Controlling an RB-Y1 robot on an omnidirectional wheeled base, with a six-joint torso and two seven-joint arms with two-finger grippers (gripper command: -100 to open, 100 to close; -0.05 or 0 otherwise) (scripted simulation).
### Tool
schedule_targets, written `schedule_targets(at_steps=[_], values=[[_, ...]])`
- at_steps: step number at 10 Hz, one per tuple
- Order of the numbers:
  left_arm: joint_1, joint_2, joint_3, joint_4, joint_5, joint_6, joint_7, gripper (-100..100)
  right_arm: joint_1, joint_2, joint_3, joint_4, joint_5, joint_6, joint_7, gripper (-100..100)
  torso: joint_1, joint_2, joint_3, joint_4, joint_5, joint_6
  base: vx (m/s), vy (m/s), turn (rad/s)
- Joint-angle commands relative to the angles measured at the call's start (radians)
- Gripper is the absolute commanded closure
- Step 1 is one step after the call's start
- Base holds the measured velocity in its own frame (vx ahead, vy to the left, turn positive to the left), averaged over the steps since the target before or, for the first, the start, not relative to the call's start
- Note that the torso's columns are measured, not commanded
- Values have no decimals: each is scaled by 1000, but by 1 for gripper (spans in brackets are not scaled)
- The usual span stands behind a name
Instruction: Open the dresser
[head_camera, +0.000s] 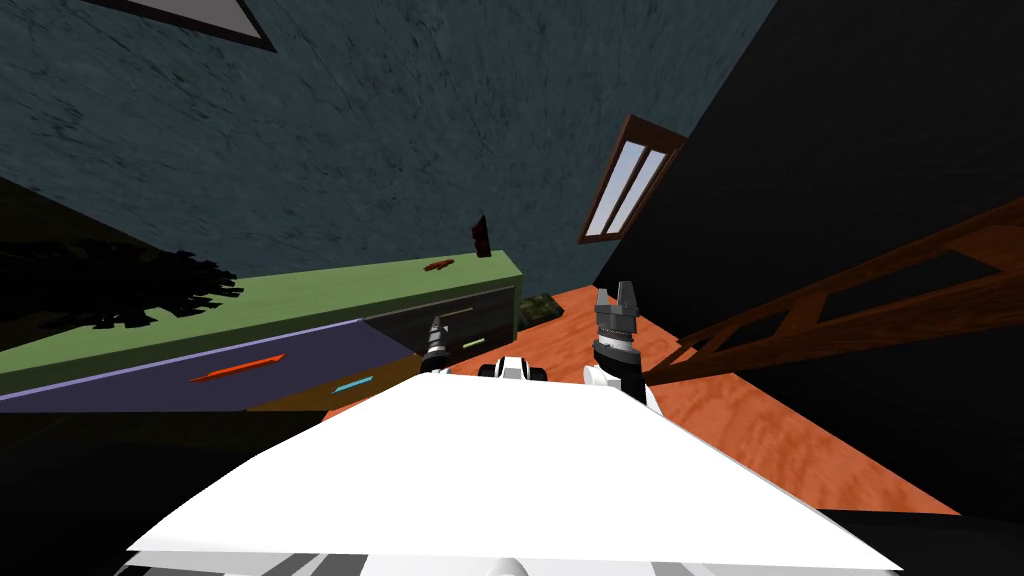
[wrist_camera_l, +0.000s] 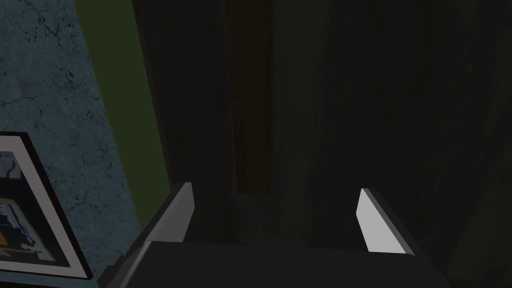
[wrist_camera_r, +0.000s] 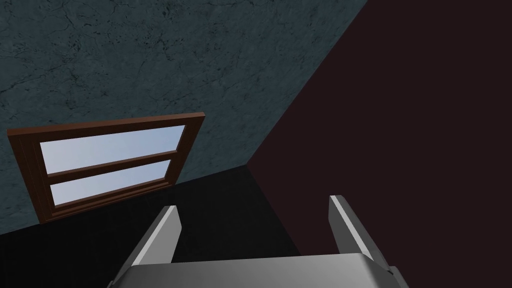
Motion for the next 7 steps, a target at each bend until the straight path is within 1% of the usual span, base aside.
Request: schedule_targets(at_steps=[1,2,4,5,6,7], values=[[-50,45,-50,50,50,-25,-1,-100,0,0,0,0,0,0,0,0,1,0,0,0,0,0,-33,-34,105],[-68,45,-50,73,63,-25,-1,-100,0,0,0,0,0,0,0,0,-1,1,1,0,0,0,-40,-50,46],[-77,45,-50,103,63,-25,-1,-100,0,0,0,0,0,0,0,0,-1,0,0,0,0,0,-15,-22,-12],[-124,93,-100,145,112,-50,-2,-100,0,0,0,0,0,0,0,0,0,-1,-1,0,0,0,-34,-29,101],[-155,93,-100,187,125,-50,-2,-100,0,0,0,0,0,0,0,0,-1,0,0,0,0,0,-39,-38,51],[-155,93,-100,206,125,-50,-2,-100,0,0,0,0,0,0,0,0,-2,1,0,0,0,0,-18,-24,-14]])
